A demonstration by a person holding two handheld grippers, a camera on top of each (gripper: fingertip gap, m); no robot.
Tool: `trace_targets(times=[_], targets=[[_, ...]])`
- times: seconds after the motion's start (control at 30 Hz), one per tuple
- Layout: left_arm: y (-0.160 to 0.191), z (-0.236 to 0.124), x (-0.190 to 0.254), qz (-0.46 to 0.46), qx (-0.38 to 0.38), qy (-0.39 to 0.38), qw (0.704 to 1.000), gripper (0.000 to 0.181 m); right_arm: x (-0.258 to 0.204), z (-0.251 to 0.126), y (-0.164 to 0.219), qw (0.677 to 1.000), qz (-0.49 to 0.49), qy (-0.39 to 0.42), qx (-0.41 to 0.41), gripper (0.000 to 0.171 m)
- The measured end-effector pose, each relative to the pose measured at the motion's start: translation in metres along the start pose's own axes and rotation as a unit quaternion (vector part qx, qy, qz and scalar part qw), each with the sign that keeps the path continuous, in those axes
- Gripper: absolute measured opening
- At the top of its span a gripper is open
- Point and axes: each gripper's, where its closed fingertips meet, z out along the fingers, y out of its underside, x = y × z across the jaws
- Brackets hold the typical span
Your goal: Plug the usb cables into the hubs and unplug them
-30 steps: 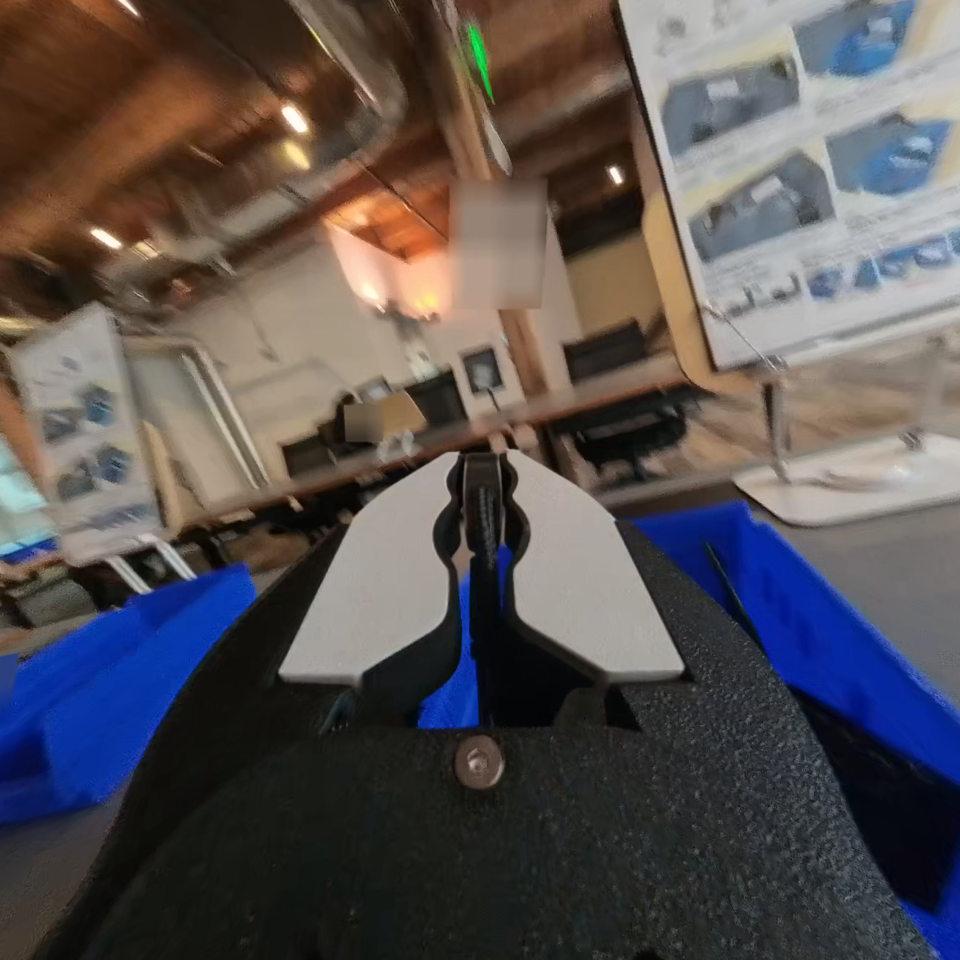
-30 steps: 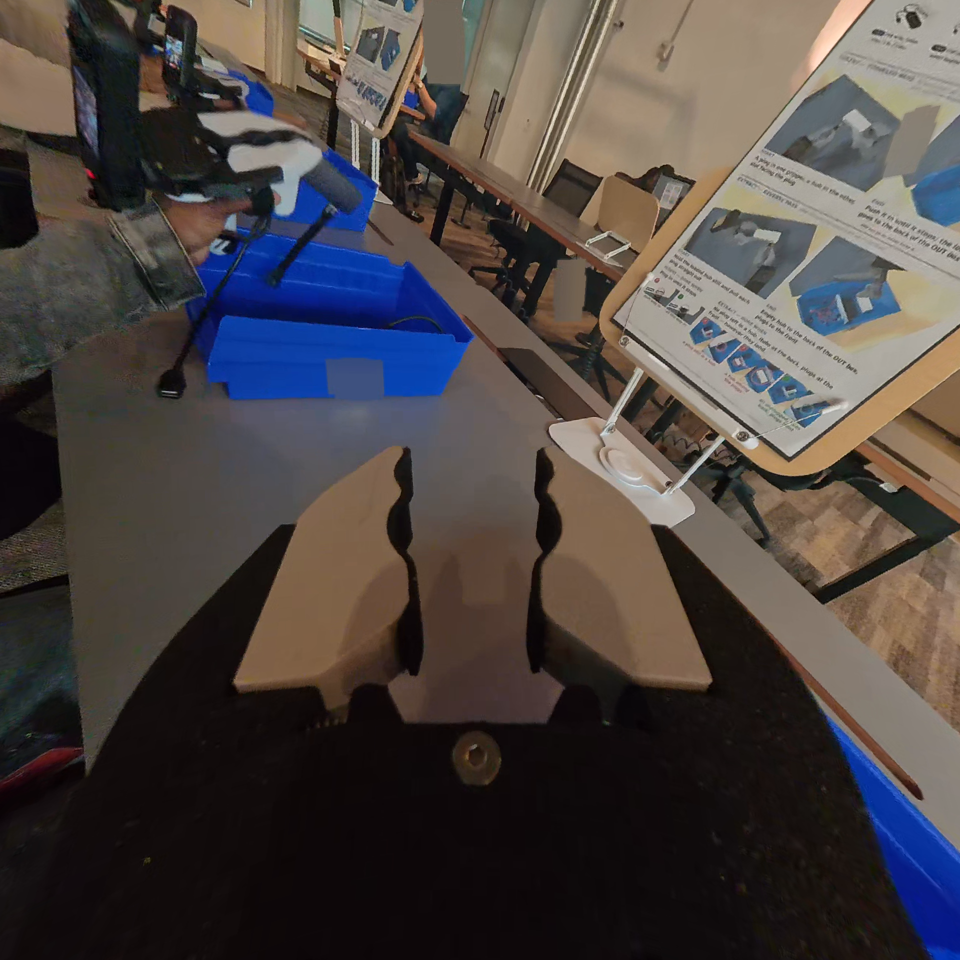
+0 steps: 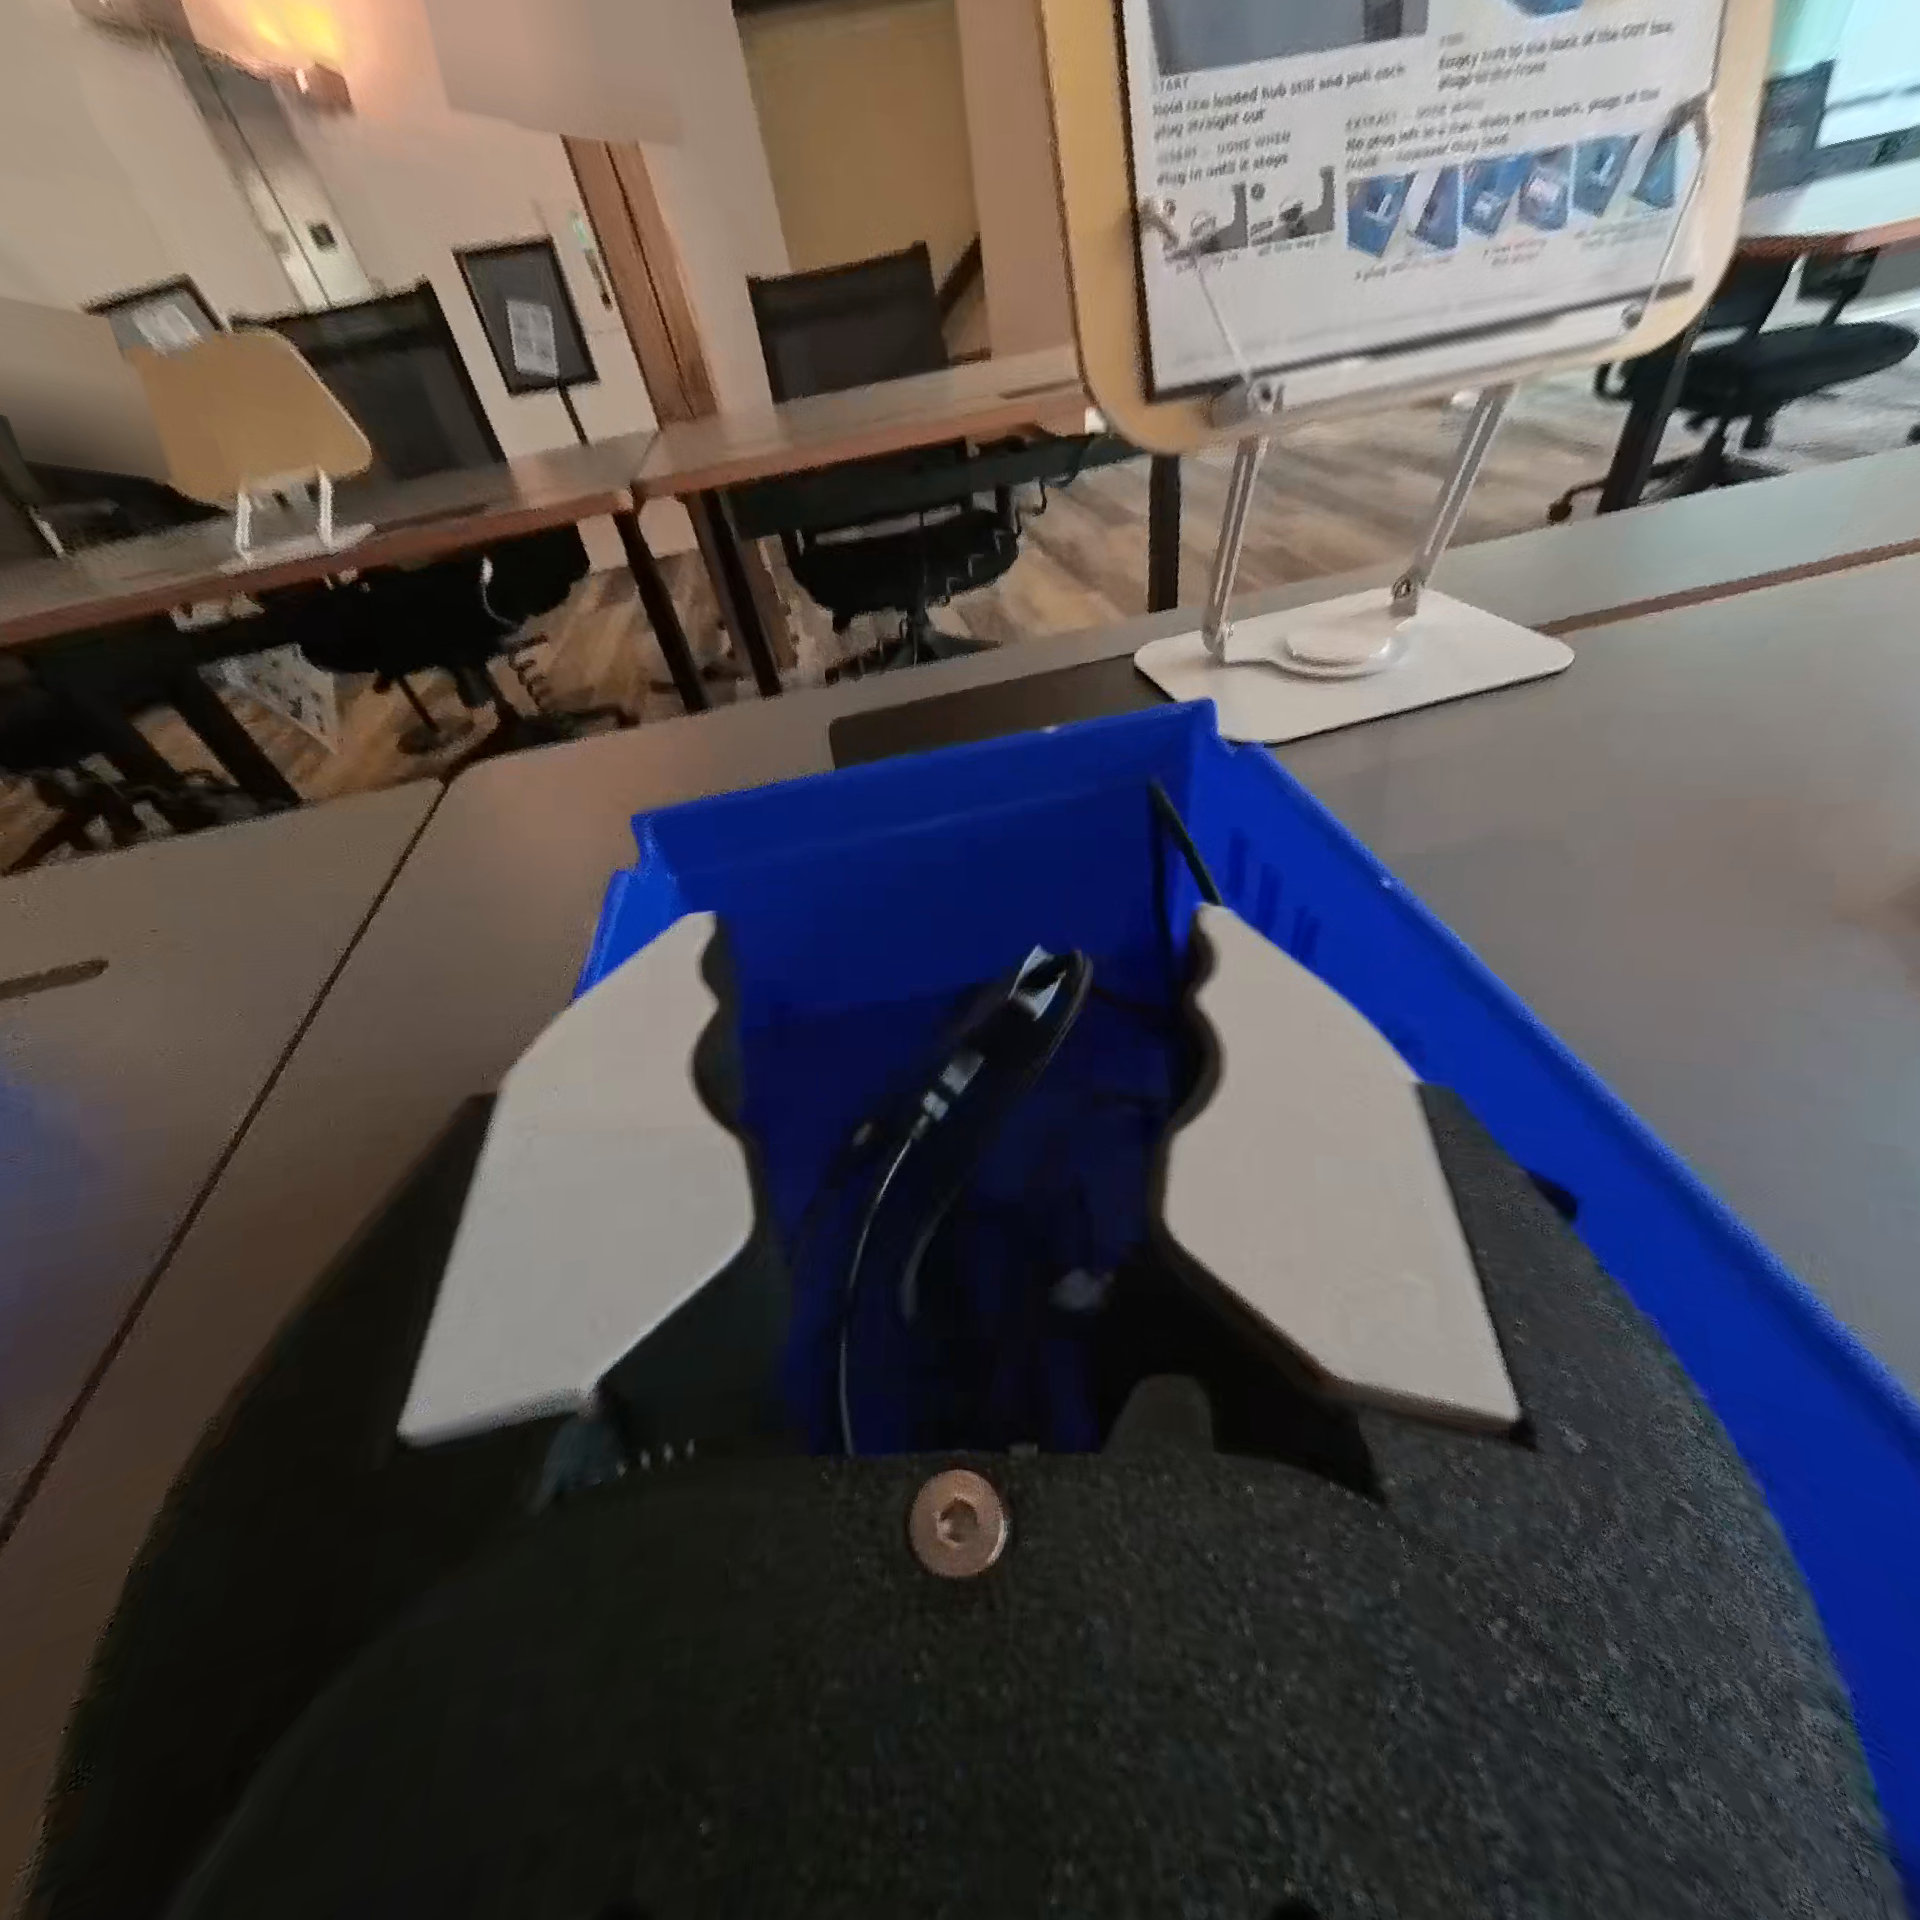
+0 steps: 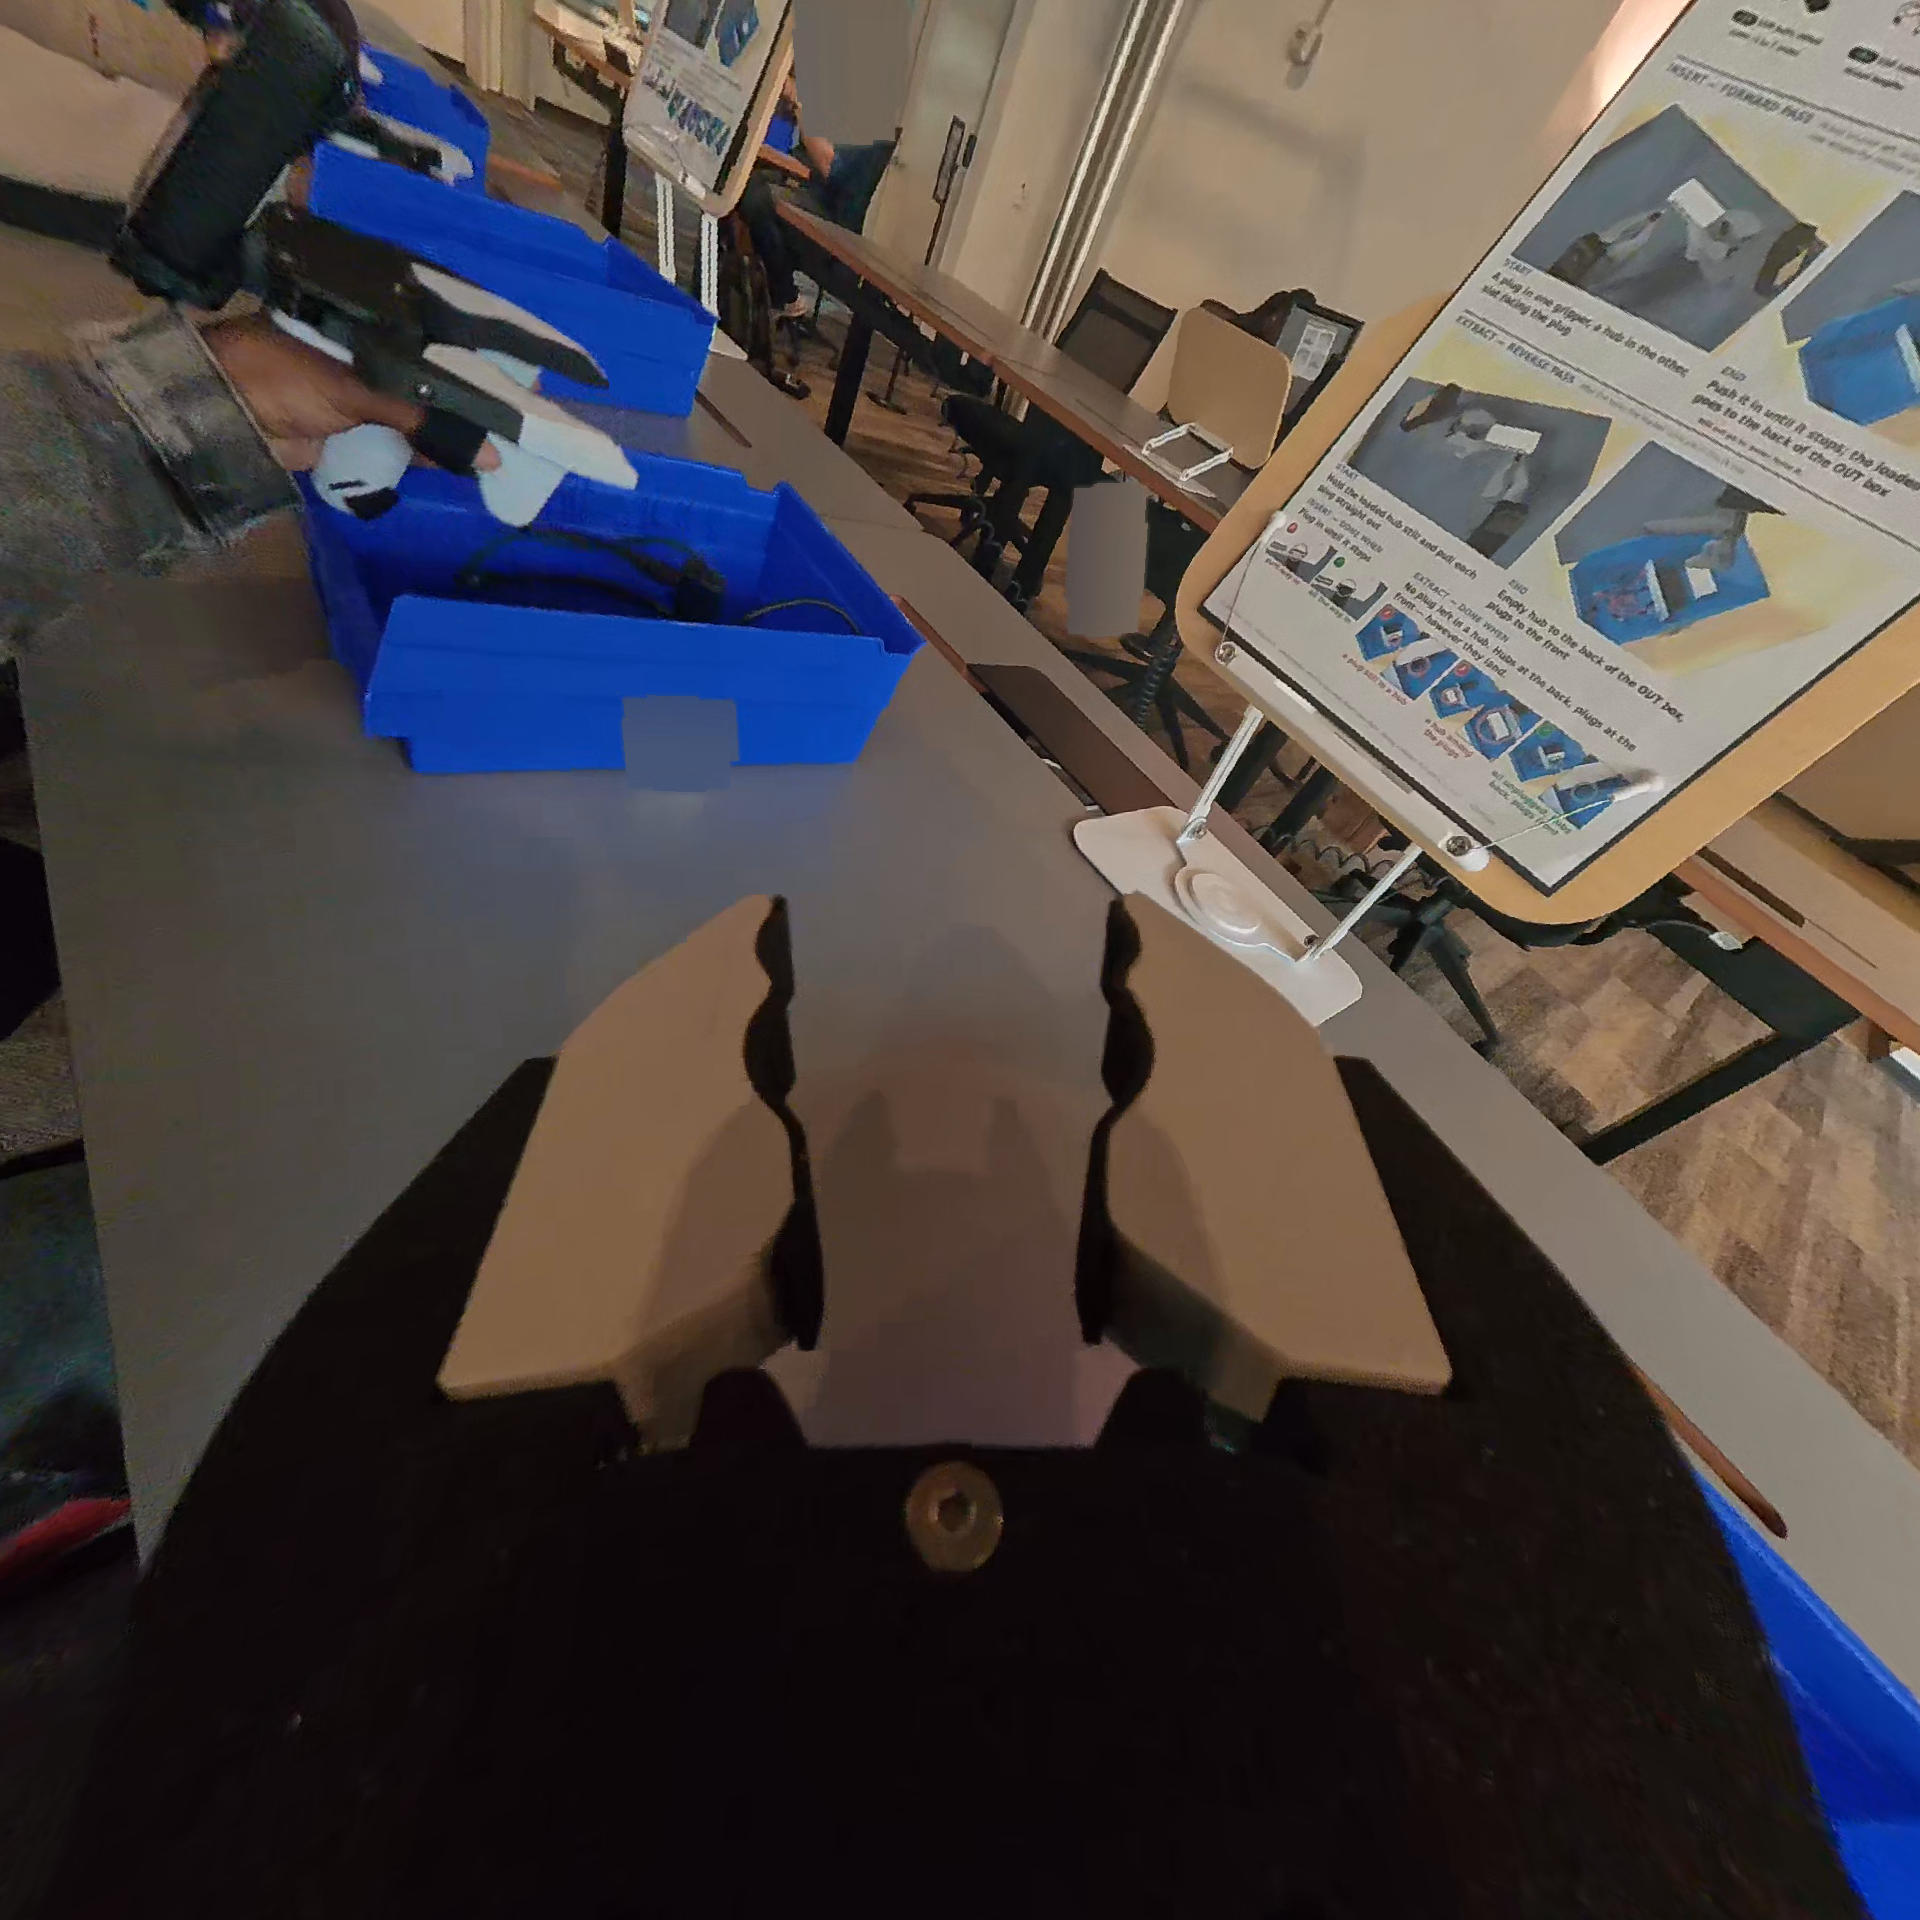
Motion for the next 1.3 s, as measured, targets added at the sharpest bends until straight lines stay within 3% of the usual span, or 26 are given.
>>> trace_targets(times=[0.1,0.2,0.33,0.4,0.43,0.53,0.63,0.83,1.0,1.13,1.17,1.23,1.3], targets=[[0.002,-0.009,-0.011,0.029,-0.031,-0.041,0.998,0.097,0.006,0.003,-0.007,0.999,0.027,0.016,0.026,0.086],[-0.021,-0.024,-0.017,0.092,0.005,-0.098,0.991,0.087,0.020,0.000,-0.015,0.996,0.036,0.058,0.053,0.122],[-0.075,-0.054,-0.003,0.130,0.113,-0.115,0.978,0.064,0.047,-0.018,-0.019,0.988,0.021,0.135,0.070,0.140],[-0.099,-0.073,0.007,0.103,0.168,-0.097,0.975,0.050,0.059,-0.031,-0.015,0.985,0.013,0.159,0.063,0.136],[-0.112,-0.084,0.010,0.086,0.203,-0.089,0.971,0.046,0.066,-0.040,-0.013,0.983,0.006,0.173,0.059,0.123],[-0.148,-0.124,0.016,0.049,0.311,-0.070,0.947,0.035,0.075,-0.069,-0.012,0.977,-0.053,0.196,0.060,0.045],[-0.168,-0.158,0.016,0.010,0.381,-0.042,0.924,0.029,0.086,-0.094,-0.012,0.968,-0.094,0.229,0.050,0.043],[-0.183,-0.196,0.001,-0.050,0.441,-0.029,0.895,0.026,0.105,-0.131,0.006,0.950,-0.116,0.288,-0.019,0.046],[-0.191,-0.206,-0.001,-0.050,0.470,-0.048,0.880,0.025,0.124,-0.157,0.006,0.930,-0.088,0.356,-0.016,0.071],[-0.192,-0.195,0.016,0.007,0.443,-0.038,0.896,0.040,0.132,-0.175,-0.011,0.920,-0.066,0.382,0.060,0.104],[-0.192,-0.191,0.020,0.023,0.434,-0.038,0.900,0.051,0.131,-0.178,-0.017,0.919,-0.065,0.381,0.084,0.114],[-0.195,-0.187,0.029,0.052,0.424,-0.038,0.904,0.094,0.128,-0.183,-0.029,0.915,-0.071,0.374,0.130,0.130],[-0.199,-0.188,0.037,0.068,0.428,-0.037,0.901,0.119,0.121,-0.189,-0.045,0.908,-0.088,0.365,0.186,0.139]])
